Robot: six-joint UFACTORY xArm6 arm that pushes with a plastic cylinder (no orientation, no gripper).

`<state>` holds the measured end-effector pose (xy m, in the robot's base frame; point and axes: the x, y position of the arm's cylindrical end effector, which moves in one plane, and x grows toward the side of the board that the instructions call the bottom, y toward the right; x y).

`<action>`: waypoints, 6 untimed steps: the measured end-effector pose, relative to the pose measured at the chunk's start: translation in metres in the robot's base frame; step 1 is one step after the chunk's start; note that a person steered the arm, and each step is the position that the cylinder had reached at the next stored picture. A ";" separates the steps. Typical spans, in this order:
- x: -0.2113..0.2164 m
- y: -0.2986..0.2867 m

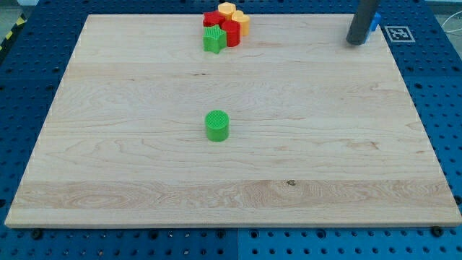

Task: Slide the green circle to the center

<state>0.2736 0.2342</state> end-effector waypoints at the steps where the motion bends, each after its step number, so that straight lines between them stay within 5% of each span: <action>1: -0.001 0.002; 3: 0.029 -0.027; 6: 0.086 -0.282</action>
<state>0.3596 -0.0475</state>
